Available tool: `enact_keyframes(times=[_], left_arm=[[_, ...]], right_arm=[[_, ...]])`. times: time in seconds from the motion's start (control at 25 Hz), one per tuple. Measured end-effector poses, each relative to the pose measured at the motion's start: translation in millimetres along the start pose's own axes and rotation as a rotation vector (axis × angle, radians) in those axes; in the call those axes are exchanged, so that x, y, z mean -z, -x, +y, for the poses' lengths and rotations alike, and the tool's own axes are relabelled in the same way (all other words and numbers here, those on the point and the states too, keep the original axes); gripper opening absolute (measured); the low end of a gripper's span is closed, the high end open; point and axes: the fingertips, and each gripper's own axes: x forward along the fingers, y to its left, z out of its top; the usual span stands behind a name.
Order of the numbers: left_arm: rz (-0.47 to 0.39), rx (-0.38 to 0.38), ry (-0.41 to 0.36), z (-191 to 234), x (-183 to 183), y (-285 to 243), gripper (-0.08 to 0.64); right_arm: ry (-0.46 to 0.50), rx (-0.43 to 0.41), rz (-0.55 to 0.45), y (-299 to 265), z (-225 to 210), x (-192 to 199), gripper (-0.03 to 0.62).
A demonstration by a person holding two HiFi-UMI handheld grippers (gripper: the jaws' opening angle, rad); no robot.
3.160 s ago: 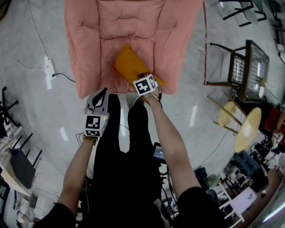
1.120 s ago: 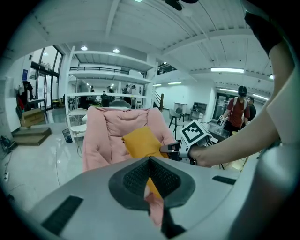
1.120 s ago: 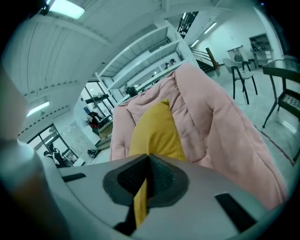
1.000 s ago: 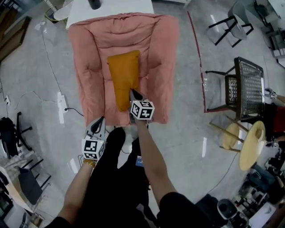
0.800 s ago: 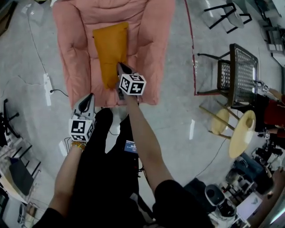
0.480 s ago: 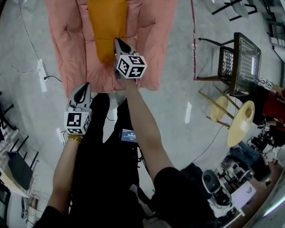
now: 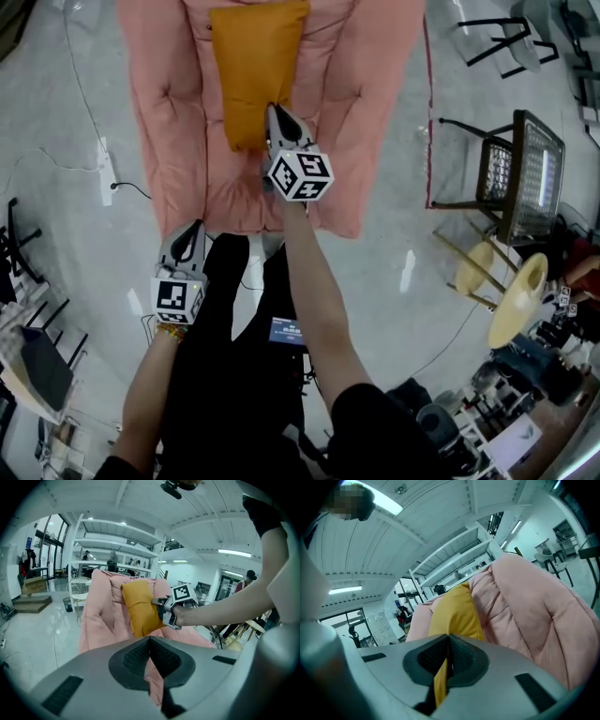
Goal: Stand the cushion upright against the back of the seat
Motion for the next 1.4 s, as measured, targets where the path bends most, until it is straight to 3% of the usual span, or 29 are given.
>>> enact_keyframes(times=[0.24, 0.44, 0.88, 1.2, 1.4], left_arm=[[0.002, 0.006, 0.02, 10, 18, -7, 0.012], [0.011, -0.013, 0.114, 15, 44, -9, 0.012], [0.038, -0.046, 0.194, 39, 90, -11, 0.012], [0.022, -0.042, 0.207, 46, 87, -24, 0.012], [-0.014, -0.036, 0.213, 53, 76, -60, 0.012]], right_arm=[[-0.016, 0.043, -0.035, -11, -21, 14, 0.017], [-0.012, 0.082, -0.046, -27, -32, 23, 0.017], [-0.075, 0.154, -0.06, -55, -57, 66, 0.017], [-0.098, 0.159, -0.053, -56, -64, 83, 0.017], [-0.098, 0.162, -0.04, -61, -71, 94, 0.017]])
